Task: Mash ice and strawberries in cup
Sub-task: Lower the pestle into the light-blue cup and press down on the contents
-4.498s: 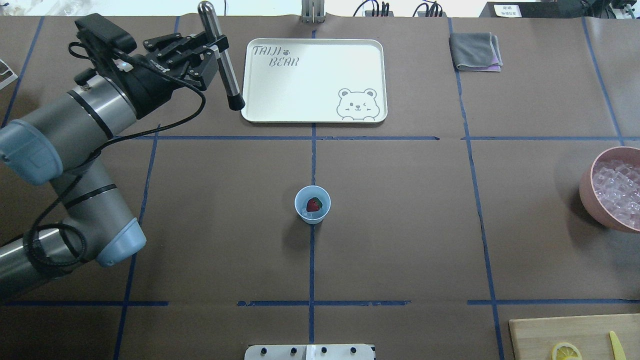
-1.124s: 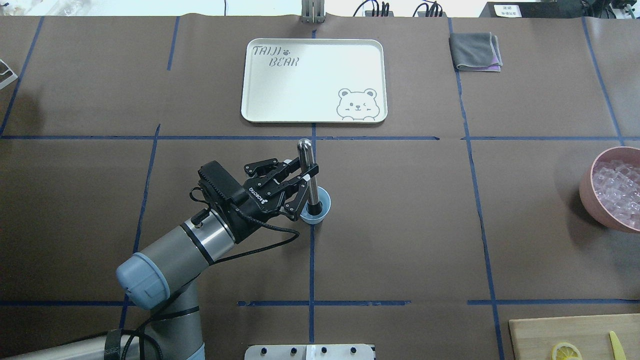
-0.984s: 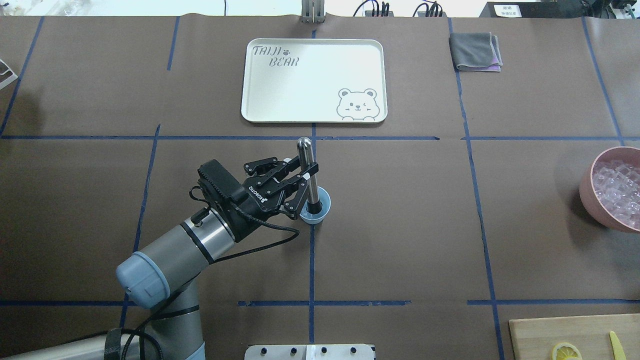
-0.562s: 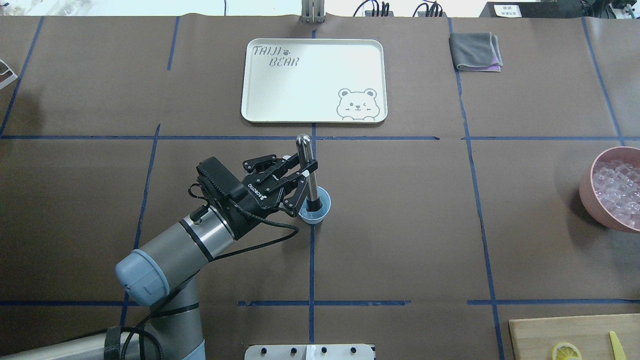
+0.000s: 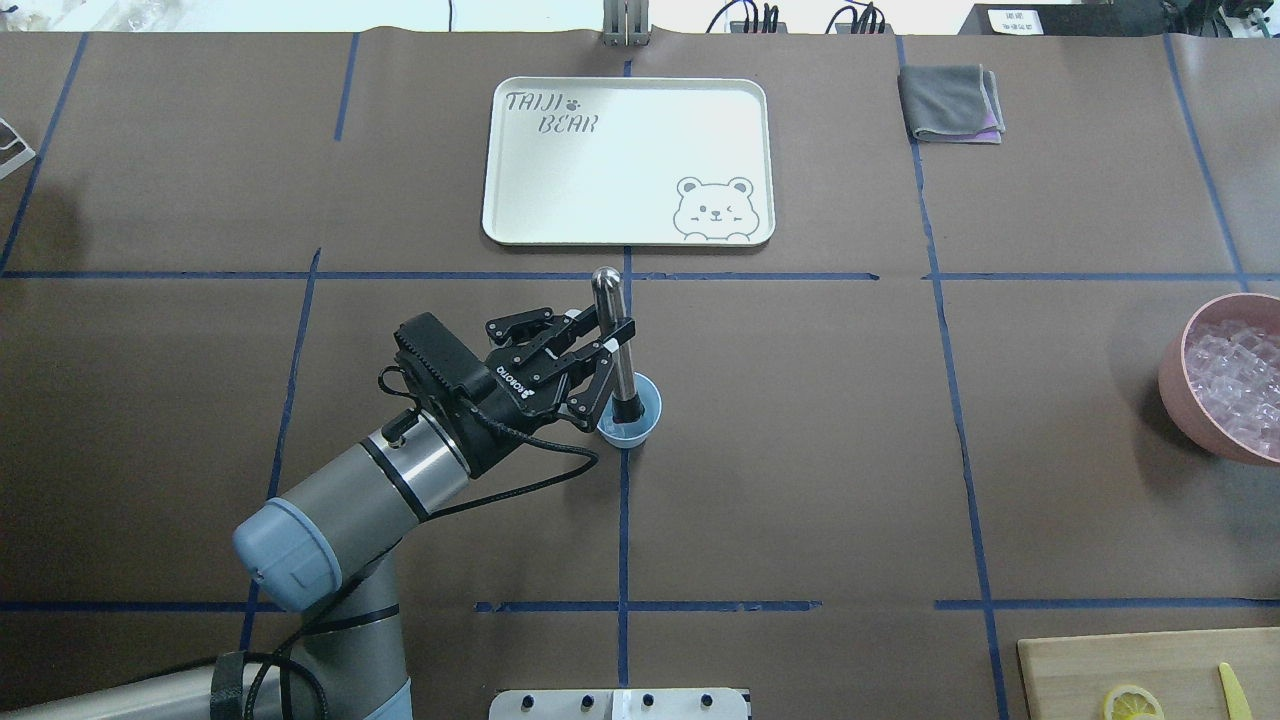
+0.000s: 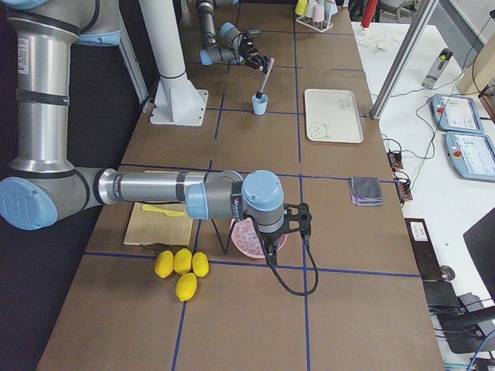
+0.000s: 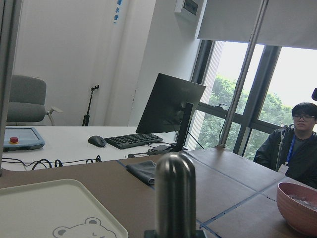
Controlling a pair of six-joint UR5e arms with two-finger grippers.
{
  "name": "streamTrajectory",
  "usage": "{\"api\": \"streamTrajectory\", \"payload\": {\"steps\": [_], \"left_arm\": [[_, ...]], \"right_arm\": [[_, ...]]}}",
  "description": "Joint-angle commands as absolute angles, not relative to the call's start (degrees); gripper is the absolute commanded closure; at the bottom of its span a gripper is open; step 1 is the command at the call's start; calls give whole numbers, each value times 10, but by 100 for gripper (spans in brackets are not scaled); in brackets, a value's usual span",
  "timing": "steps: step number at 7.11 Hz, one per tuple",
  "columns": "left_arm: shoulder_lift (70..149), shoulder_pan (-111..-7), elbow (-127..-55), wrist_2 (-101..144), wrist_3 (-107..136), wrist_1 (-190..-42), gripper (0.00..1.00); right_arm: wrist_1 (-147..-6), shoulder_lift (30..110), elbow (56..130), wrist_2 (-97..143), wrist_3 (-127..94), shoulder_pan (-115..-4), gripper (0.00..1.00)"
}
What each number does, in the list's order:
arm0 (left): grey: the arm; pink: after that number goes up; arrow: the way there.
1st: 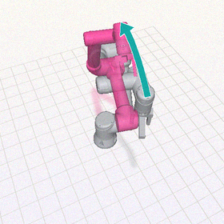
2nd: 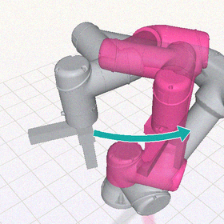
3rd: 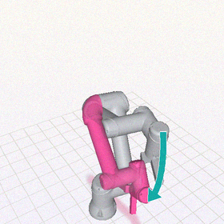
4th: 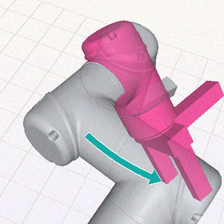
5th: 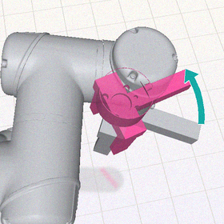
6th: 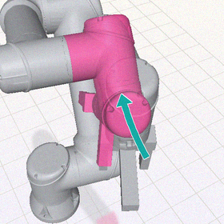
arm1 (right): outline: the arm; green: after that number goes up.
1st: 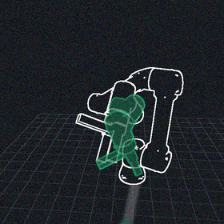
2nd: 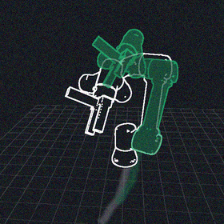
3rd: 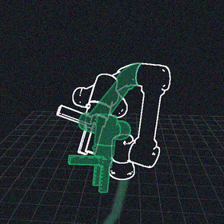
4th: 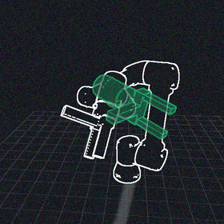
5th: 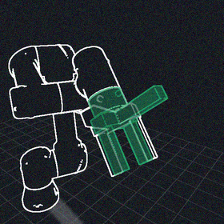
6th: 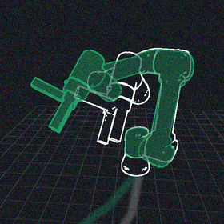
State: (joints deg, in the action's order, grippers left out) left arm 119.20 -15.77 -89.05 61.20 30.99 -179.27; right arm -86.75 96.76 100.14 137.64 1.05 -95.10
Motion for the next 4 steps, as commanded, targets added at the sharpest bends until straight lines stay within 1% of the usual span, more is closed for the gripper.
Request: {"api": "streamTrajectory", "payload": {"steps": [1, 4], "left_arm": [[1194, -156, -877, 612, 313, -1794, 100], [1200, -155, -863, 612, 315, -1794, 100]], "right_arm": [[-867, 968, 1001, 1375, 11, -951, 1], [-867, 968, 1001, 1375, 11, -951, 1]]}}
